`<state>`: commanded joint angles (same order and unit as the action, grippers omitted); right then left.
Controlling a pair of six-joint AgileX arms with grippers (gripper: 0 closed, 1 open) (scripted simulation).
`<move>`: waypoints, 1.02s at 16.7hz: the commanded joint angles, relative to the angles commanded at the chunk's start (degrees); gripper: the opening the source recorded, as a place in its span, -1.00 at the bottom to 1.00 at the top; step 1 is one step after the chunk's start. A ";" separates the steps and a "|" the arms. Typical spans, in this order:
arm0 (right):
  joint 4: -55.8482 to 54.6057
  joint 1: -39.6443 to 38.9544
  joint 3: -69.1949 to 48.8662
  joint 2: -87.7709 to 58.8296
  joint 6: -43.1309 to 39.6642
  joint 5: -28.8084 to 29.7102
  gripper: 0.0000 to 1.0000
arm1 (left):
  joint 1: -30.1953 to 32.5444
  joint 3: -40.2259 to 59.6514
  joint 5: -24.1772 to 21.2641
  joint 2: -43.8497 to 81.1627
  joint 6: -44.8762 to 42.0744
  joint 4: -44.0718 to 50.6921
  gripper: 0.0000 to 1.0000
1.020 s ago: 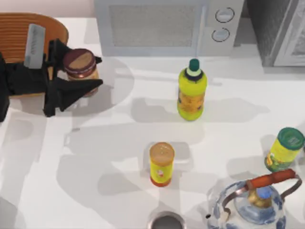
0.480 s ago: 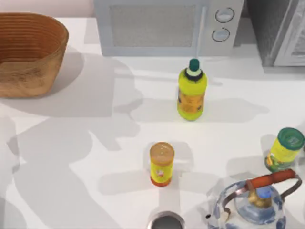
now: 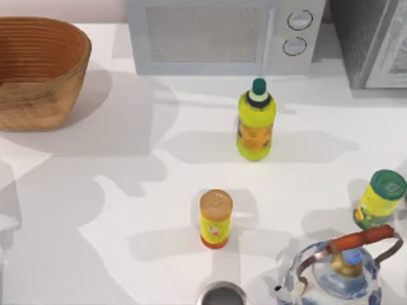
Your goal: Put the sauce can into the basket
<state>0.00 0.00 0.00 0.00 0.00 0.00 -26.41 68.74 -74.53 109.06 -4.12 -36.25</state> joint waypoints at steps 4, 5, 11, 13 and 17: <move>0.00 0.00 0.00 0.00 0.00 0.00 1.00 | 3.88 1.66 3.97 3.29 0.78 -2.27 -1.00; 0.00 0.00 0.00 0.00 0.00 0.00 1.00 | 5.60 2.16 5.75 4.59 0.95 -3.05 -1.00; 0.00 0.00 0.00 0.00 0.00 0.00 1.00 | 7.63 3.36 7.78 6.45 1.45 -4.68 -0.85; 0.00 0.00 0.00 0.00 0.00 0.00 1.00 | 7.63 3.36 7.78 6.45 1.45 -4.68 -0.55; 0.00 0.00 0.00 0.00 0.00 0.00 1.00 | 7.63 3.36 7.78 6.45 1.45 -4.68 0.06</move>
<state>0.00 0.00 0.00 0.00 0.00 0.00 -18.78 72.10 -66.75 115.51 -2.67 -40.94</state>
